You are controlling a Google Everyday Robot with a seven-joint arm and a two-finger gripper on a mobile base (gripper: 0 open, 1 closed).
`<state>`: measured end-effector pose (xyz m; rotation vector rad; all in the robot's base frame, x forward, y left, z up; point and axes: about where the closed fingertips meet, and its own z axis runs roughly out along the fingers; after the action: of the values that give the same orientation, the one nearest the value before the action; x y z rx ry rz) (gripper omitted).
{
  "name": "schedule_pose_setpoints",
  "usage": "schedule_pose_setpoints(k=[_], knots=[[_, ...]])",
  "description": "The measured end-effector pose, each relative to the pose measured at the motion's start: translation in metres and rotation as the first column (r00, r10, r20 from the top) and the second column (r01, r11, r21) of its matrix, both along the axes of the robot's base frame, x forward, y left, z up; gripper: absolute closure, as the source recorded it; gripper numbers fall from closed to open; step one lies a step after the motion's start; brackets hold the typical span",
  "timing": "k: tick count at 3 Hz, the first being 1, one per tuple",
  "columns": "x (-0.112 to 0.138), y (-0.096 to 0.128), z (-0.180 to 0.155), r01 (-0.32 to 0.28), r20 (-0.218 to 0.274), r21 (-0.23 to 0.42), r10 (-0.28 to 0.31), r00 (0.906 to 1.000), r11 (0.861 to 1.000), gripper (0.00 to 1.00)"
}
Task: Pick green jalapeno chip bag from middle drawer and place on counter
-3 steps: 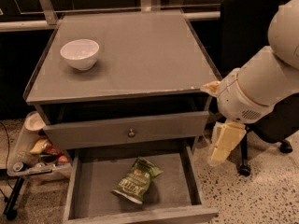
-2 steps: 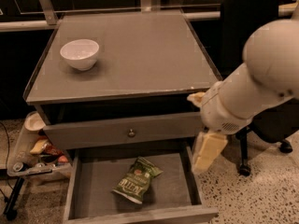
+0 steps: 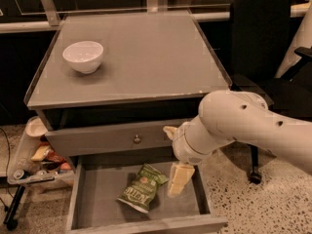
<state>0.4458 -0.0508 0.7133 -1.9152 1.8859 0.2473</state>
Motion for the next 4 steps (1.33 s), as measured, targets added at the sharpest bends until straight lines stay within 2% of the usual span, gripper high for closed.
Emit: schedule_pose_setpoints(k=[1, 2, 3, 4], knots=[[0.000, 0.000, 0.000, 0.000, 0.000, 0.000, 0.000, 1.0000, 1.000, 0.00], [0.003, 0.016, -0.025, -0.022, -0.005, 0.026, 0.022, 0.9997, 0.999, 0.00], [0.013, 0.044, -0.068, -0.096, 0.000, 0.086, 0.097, 0.9953, 0.992, 0.00], [0.019, 0.064, -0.122, -0.177, -0.022, 0.147, 0.182, 0.9831, 0.973, 0.00]])
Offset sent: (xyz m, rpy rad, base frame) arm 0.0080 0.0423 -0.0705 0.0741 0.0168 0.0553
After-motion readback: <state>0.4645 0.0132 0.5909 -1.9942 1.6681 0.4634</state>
